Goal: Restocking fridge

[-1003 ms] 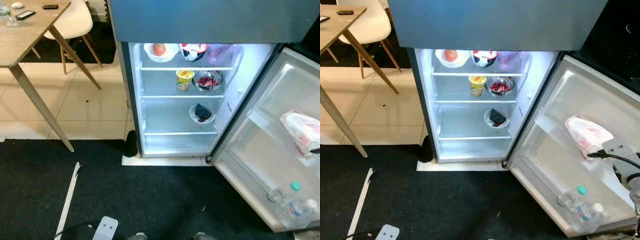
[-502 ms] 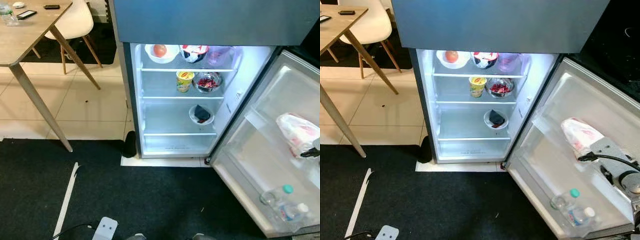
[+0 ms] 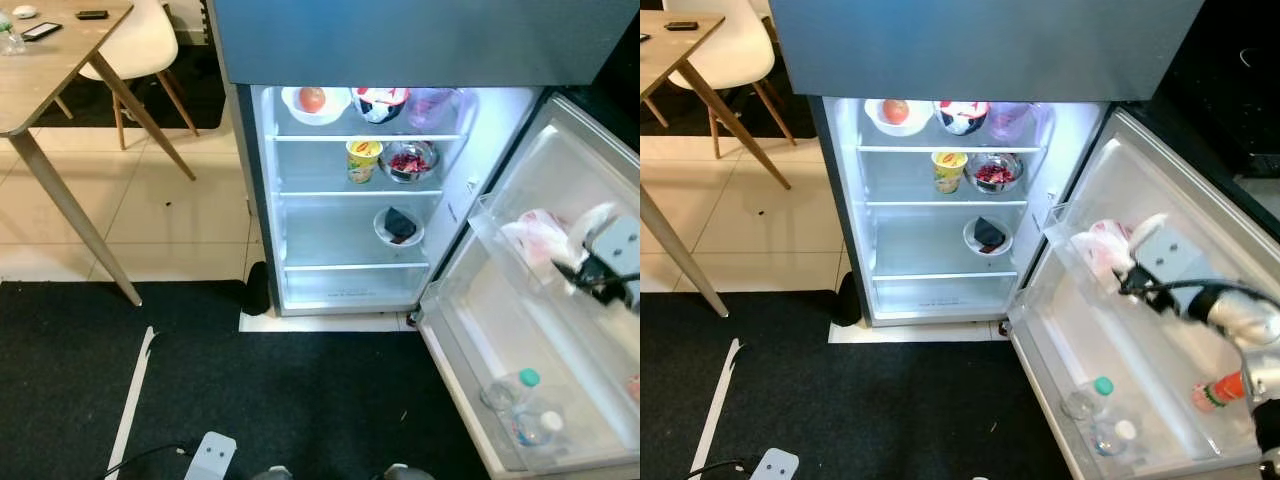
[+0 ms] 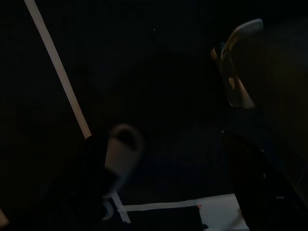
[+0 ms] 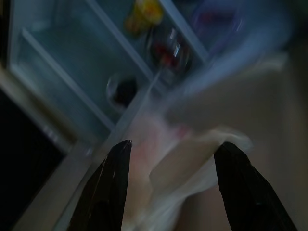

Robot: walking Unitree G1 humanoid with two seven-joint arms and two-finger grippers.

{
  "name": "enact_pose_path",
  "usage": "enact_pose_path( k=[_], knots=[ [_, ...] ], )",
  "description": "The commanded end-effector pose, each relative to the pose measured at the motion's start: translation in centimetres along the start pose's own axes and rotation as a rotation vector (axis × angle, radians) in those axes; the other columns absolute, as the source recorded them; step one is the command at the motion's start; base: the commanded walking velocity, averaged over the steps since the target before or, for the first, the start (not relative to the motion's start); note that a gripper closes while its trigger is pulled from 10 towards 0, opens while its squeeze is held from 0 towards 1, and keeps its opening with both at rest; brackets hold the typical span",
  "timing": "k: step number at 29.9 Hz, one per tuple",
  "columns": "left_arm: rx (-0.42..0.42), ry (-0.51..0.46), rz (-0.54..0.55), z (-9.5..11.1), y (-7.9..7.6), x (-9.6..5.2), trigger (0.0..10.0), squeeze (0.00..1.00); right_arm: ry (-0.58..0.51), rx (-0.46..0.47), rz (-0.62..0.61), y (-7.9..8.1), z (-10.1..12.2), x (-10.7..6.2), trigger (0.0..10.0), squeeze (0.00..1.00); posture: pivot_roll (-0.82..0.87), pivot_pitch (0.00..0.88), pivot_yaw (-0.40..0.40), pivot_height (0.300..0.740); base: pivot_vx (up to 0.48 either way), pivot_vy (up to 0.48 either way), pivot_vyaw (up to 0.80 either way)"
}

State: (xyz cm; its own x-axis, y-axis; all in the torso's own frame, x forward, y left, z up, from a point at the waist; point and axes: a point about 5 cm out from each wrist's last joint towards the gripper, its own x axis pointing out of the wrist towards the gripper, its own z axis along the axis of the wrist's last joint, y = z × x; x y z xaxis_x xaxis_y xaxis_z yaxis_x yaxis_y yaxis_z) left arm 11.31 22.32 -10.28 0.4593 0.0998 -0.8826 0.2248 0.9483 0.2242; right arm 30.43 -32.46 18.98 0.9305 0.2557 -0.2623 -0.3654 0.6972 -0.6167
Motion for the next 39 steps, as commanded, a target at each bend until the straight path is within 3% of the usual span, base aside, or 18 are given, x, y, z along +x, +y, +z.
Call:
enact_pose_path(
  k=[1, 2, 3, 8, 14, 16, 17, 20, 22, 25, 26, 29, 30, 32, 34, 36, 37, 39],
  knots=[
    [0.006, 0.029, -0.013, -0.8, -0.5, -0.1, 10.0, 0.00, -0.125, -0.003, -0.018, -1.4, 3.2, -0.5, 10.0, 0.00, -0.08, 0.111, -0.050, 0.740, 0.000, 0.000, 0.00],
    [0.006, 0.029, -0.013, -0.8, -0.5, -0.1, 10.0, 0.00, -0.125, -0.003, -0.018, -1.4, 3.2, -0.5, 10.0, 0.00, -0.08, 0.111, -0.050, 0.740, 0.000, 0.000, 0.00],
    [0.003, 0.030, -0.013, -0.8, -0.6, -0.1, 10.0, 0.00, -0.226, -0.011, -0.022, -2.0, 5.8, -0.9, 10.0, 0.00, -0.08, 0.111, -0.051, 0.740, 0.000, 0.000, 0.00],
    [-0.001, 0.030, -0.015, -0.9, -0.7, -0.2, 10.0, 0.00, -0.340, -0.041, -0.019, -2.9, 9.0, -2.0, 10.0, 0.00, -0.08, 0.111, -0.053, 0.740, 0.000, 0.000, 0.00],
    [-0.001, 0.030, -0.017, -0.9, -0.8, -0.2, 10.0, 0.00, -0.336, -0.104, -0.166, -5.9, 9.8, -4.1, 10.0, 0.00, -0.08, 0.111, -0.055, 0.740, 0.000, 0.000, 0.00],
    [-0.002, 0.029, -0.017, -0.9, -0.7, -0.2, 10.0, 0.00, -0.227, -0.127, -0.364, -9.1, 8.2, -5.7, 10.0, 0.00, -0.09, 0.111, -0.057, 0.740, 0.000, 0.000, 0.00],
    [-0.005, 0.029, -0.016, -0.9, -0.5, -0.2, 10.0, 0.00, -0.073, -0.153, -0.551, -11.8, 6.3, -7.8, 10.0, 0.00, -0.09, 0.111, -0.060, 0.740, 0.000, 0.000, 0.00],
    [-0.005, 0.029, -0.016, -0.9, -0.5, -0.2, 10.0, 0.00, -0.073, -0.153, -0.551, -11.8, 6.3, -7.8, 10.0, 0.00, -0.09, 0.111, -0.060, 0.740, 0.000, 0.000, 0.00],
    [-0.008, 0.029, -0.015, -1.0, -0.4, -0.2, 10.0, 0.00, 0.120, -0.164, -0.775, -14.5, 3.8, -11.1, 10.0, 0.00, -0.09, 0.111, -0.062, 0.740, 0.000, 0.000, 0.00],
    [-0.010, 0.029, -0.015, -1.1, -0.4, -0.2, 10.0, 0.00, 0.222, -0.176, -0.872, -15.5, 2.6, -12.9, 10.0, 0.00, -0.09, 0.111, -0.062, 0.740, 0.000, 0.000, 0.00],
    [-0.011, 0.030, -0.015, -1.1, -0.4, -0.2, 10.0, 0.00, 0.346, -0.192, -0.933, -16.0, 1.0, -14.6, 10.0, 0.00, -0.10, 0.111, -0.061, 0.740, 0.000, 0.000, 0.00],
    [-0.010, 0.030, -0.017, -1.1, -0.4, -0.2, 10.0, 0.00, 0.486, -0.208, -0.953, -15.9, -1.0, -16.2, 10.0, 0.00, -0.10, 0.111, -0.061, 0.740, 0.000, 0.000, 0.00],
    [-0.008, 0.029, -0.018, -1.1, -0.5, -0.2, 10.0, 0.00, 0.627, -0.228, -0.945, -15.3, -3.3, -17.5, 10.0, 0.00, -0.10, 0.111, -0.062, 0.740, 0.000, 0.000, 0.00],
    [-0.008, 0.029, -0.018, -1.1, -0.5, -0.2, 10.0, 0.00, 0.627, -0.228, -0.945, -15.3, -3.3, -17.5, 10.0, 0.00, -0.10, 0.111, -0.062, 0.740, 0.000, 0.000, 0.00],
    [-0.003, 0.029, -0.024, -1.0, -0.9, -0.2, 10.0, 0.00, 0.816, -0.223, -0.909, -13.5, -7.2, -19.5, 10.0, 0.00, -0.11, 0.113, -0.054, 0.740, 0.000, 0.000, 0.00],
    [-0.003, 0.029, -0.024, -1.0, -0.9, -0.2, 10.0, 0.00, 0.816, -0.223, -0.909, -13.5, -7.2, -19.5, 10.0, 0.00, -0.11, 0.113, -0.054, 0.740, 0.000, 0.000, 0.00],
    [0.009, 0.029, -0.031, -0.8, -1.2, -0.1, 10.0, 0.00, 0.863, -0.196, -0.791, -10.9, -9.9, -18.9, 10.0, 0.00, -0.12, 0.112, -0.051, 0.740, 0.000, 0.000, 0.00],
    [0.015, 0.028, -0.032, -0.8, -1.2, -0.1, 10.0, 0.00, 0.865, -0.189, -0.742, -10.0, -10.6, -18.4, 10.0, 0.00, -0.11, 0.110, -0.049, 0.740, 0.000, 0.000, 0.00]
  ],
)
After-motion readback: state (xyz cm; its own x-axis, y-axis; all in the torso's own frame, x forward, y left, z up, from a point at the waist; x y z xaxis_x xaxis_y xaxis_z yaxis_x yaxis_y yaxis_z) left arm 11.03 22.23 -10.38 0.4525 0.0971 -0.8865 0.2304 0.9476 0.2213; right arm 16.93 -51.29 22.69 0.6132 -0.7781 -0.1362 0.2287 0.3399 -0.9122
